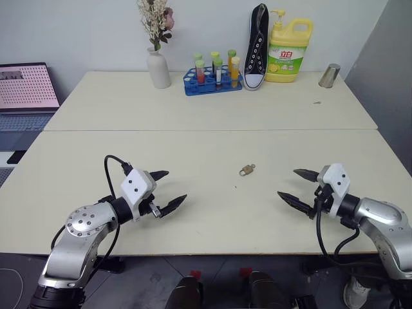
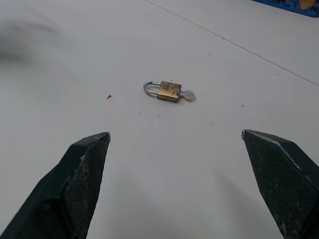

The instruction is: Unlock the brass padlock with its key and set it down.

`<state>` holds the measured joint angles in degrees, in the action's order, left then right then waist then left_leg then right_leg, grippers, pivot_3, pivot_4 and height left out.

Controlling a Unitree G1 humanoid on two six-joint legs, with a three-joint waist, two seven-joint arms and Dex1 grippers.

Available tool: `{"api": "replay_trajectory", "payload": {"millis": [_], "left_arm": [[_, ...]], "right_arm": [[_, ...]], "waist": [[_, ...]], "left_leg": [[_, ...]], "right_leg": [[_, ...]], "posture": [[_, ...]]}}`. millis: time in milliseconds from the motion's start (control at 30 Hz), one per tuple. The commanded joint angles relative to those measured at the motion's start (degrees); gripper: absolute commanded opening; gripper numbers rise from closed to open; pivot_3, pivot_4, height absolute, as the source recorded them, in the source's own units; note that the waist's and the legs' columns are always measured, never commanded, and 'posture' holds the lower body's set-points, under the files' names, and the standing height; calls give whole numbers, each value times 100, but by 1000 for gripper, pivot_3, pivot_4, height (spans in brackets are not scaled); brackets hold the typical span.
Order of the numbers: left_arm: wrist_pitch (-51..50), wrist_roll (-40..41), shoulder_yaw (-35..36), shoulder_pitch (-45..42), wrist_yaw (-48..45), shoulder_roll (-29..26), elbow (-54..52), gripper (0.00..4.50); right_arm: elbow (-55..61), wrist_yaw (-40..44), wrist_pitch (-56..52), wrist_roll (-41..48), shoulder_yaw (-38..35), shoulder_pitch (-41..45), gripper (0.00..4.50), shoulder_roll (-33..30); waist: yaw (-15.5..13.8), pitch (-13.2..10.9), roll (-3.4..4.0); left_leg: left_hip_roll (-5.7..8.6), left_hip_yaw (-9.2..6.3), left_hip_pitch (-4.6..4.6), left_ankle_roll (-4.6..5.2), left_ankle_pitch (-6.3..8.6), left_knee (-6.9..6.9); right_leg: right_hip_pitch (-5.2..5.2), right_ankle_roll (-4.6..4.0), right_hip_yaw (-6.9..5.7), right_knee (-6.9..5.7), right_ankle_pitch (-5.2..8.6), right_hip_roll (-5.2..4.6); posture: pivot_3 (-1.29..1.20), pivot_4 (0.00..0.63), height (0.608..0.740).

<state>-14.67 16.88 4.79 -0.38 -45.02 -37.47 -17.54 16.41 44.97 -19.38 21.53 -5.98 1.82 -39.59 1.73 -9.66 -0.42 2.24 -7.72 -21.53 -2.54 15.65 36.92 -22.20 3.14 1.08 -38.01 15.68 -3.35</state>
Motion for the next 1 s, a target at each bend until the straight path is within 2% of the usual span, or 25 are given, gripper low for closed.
{"api": "replay_trajectory", "payload": {"millis": [33, 267, 533, 767, 867, 1000], "left_arm": [[23, 100, 18, -20, -44, 11, -190, 4500], [-104, -57, -66, -64, 68, 3, -216, 4500], [-375, 472, -4, -273, -96, 136, -220, 4500], [-764, -125, -1156, -1578, 458, 1024, 303, 4500], [-787, -240, -1367, -1936, 520, 1280, 632, 4500], [-700, -689, -1918, -2742, 621, 1874, 1772, 4500]], "right_arm": [[80, 41, 132, 37, -142, 56, 4436, 5], [-238, 147, 467, -107, -69, 21, 4436, 21], [-250, 93, 461, -186, -18, 45, 4436, 81], [376, -154, -407, 5, -25, -13, 4436, 124], [635, -321, -763, 105, -83, 25, 4436, 173], [1184, -662, -1607, 474, -185, 128, 4436, 204]], "waist": [[-1, 0, 0], [-1, 0, 0], [-7, 0, 0], [-29, 2, -4], [-23, 1, -5], [-26, 1, -7]], "left_leg": [[0, 0, 0, 0, 0, 0], [0, 0, 0, 0, 0, 0], [0, -1, 0, 0, 0, 0], [6, -1, -5, -2, -1, 5], [7, -2, -6, -2, -1, 5], [7, -5, -5, -2, -2, 8]], "right_leg": [[0, 0, 0, 0, 0, 0], [0, 0, 1, 0, 0, 0], [0, 0, 0, 0, 0, 0], [1, 0, 0, 0, -1, -4], [0, 0, -3, -1, -1, -3], [-1, 1, -5, -5, -1, -1]], "posture": [[0, 150, 740], [0, 150, 740], [0, 150, 740], [0, 150, 740], [0, 150, 740], [0, 150, 740]]}}
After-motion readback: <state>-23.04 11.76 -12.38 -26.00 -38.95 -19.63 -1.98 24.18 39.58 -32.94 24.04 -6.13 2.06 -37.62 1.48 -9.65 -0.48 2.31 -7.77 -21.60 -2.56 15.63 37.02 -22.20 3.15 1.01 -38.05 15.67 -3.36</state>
